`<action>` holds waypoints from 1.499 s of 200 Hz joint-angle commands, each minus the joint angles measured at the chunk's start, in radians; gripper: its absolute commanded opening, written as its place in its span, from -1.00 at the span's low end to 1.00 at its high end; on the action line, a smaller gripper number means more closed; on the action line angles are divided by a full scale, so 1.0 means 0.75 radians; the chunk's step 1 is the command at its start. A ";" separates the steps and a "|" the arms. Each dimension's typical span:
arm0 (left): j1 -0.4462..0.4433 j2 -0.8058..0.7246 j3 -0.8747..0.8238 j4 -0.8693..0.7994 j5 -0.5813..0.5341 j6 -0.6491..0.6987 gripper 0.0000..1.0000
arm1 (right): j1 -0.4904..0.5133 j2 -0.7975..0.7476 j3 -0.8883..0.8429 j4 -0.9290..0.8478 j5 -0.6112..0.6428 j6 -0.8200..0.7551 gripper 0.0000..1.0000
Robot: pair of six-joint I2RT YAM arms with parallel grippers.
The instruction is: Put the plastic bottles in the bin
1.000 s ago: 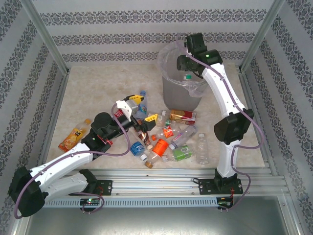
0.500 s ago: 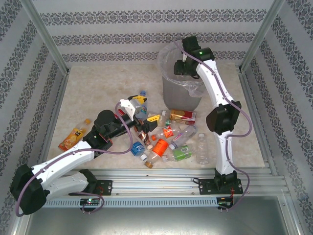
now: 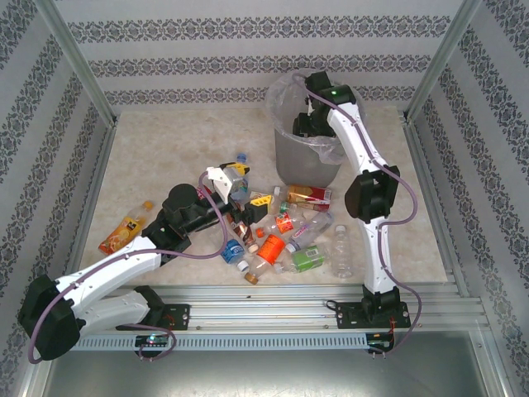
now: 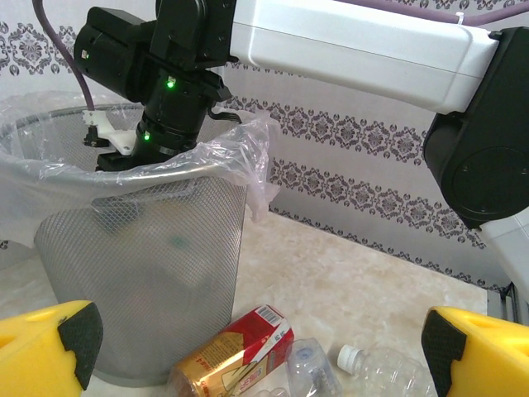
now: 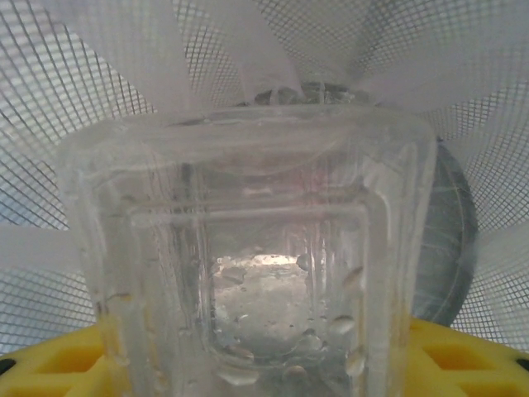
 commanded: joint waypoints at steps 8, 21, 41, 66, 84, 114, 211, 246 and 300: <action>-0.009 0.007 0.043 -0.014 0.012 0.021 1.00 | -0.008 0.007 0.047 -0.028 0.009 0.008 0.32; -0.008 0.011 0.043 -0.015 0.011 0.022 1.00 | -0.010 0.000 0.062 -0.027 0.015 0.007 0.38; -0.008 0.013 0.048 -0.022 0.012 0.019 1.00 | -0.014 -0.015 0.088 -0.032 0.021 0.005 0.46; -0.008 0.017 0.055 -0.037 0.015 0.019 1.00 | -0.019 -0.059 0.089 -0.016 0.014 0.002 0.57; -0.008 0.011 0.053 -0.037 0.013 0.025 1.00 | -0.018 -0.086 0.105 -0.015 0.005 -0.008 0.58; -0.008 0.006 0.054 -0.038 0.015 0.027 1.00 | -0.021 -0.138 0.132 -0.020 -0.009 -0.019 0.58; -0.008 -0.004 0.051 -0.037 0.034 0.029 1.00 | 0.008 -0.489 -0.017 0.049 0.031 -0.080 0.57; -0.008 -0.003 0.054 -0.038 0.059 0.032 1.00 | 0.033 -0.686 -0.192 0.078 0.063 -0.097 0.57; -0.008 -0.006 0.061 -0.069 0.245 0.090 1.00 | 0.109 -1.086 -0.699 0.129 0.155 -0.025 0.61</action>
